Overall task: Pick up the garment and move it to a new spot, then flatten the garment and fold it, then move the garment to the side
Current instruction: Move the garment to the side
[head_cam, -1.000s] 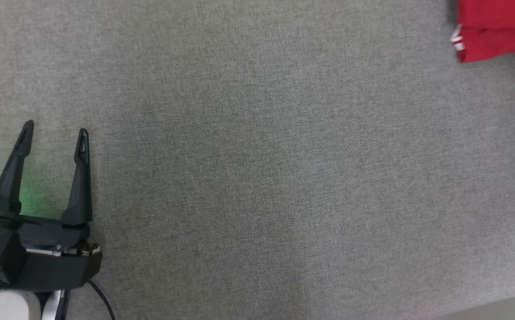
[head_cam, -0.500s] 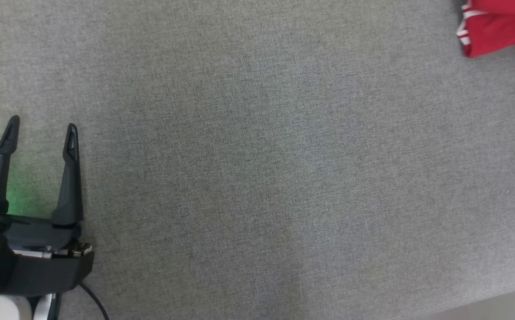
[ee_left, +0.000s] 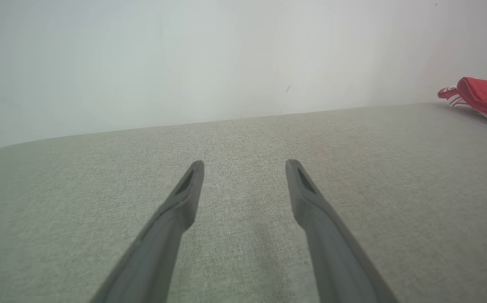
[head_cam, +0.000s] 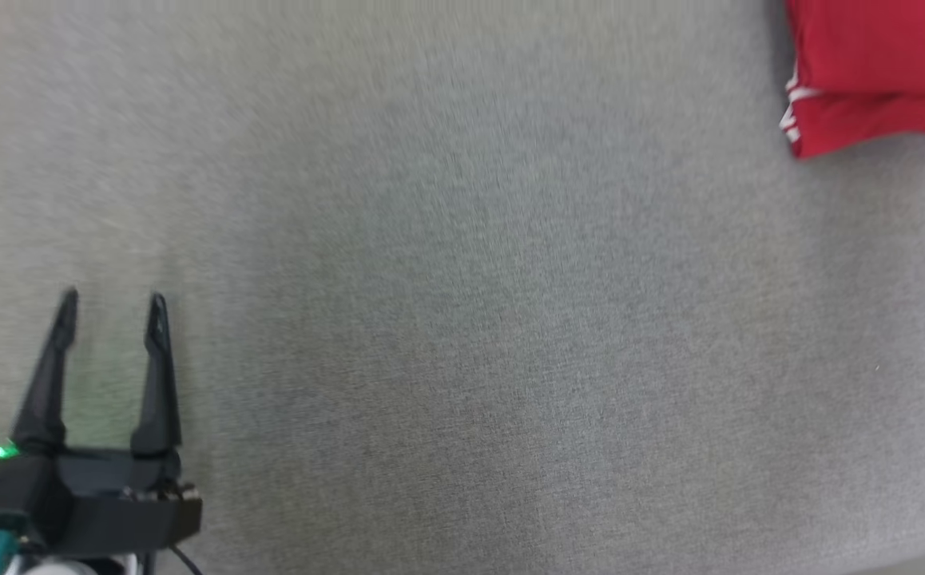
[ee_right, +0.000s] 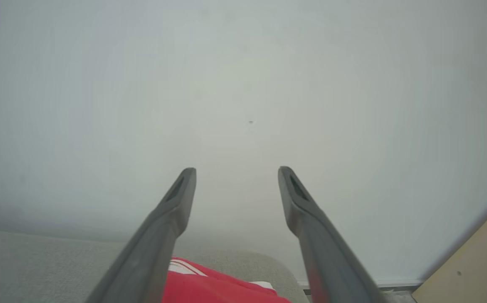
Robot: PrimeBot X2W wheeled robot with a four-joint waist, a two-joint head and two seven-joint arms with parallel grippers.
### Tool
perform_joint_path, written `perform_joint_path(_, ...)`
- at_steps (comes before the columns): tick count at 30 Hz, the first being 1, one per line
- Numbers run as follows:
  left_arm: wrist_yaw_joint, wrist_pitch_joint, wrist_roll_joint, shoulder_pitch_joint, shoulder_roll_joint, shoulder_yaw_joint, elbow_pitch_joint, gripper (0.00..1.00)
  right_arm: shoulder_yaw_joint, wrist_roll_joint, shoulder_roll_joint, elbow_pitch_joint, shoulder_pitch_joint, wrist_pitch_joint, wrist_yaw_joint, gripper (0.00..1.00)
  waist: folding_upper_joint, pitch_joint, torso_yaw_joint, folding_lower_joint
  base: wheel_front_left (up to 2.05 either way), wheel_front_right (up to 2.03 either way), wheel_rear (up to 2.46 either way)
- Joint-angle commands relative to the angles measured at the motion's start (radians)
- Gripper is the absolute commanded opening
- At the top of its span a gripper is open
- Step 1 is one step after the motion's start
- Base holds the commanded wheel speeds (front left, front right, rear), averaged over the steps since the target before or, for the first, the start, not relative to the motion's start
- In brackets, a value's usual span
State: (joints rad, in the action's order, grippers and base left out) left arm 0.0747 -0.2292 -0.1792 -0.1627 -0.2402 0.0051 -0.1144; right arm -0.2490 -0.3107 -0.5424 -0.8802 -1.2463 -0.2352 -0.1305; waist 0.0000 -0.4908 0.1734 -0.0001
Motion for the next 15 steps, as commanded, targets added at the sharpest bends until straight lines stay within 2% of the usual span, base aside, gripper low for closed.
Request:
perform_joint_path(1, -0.003, -0.012, -0.01, 0.029, 0.014, -0.003, 0.024, 1.0, 0.007, -0.013, 0.023, 0.037, 0.059, -0.012, 0.0, 1.0, 0.0, 0.124, -0.049, 0.0001, 0.0, 0.0, 0.0)
perform_joint_path(8, -0.01, -0.029, -0.031, 0.081, 0.044, -0.004, 0.098, 1.0, 0.044, -0.042, 0.086, 0.175, 0.235, -0.022, 0.0, 1.0, 0.0, 0.248, -0.092, 0.0001, 0.0, 0.0, 0.0)
perform_joint_path(15, -0.012, -0.034, -0.032, 0.125, 0.066, -0.006, 0.134, 1.0, 0.062, -0.014, 0.154, 0.293, 0.433, -0.025, 0.0, 1.0, 0.0, 0.34, -0.123, 0.0001, 0.0, 0.0, 0.0)
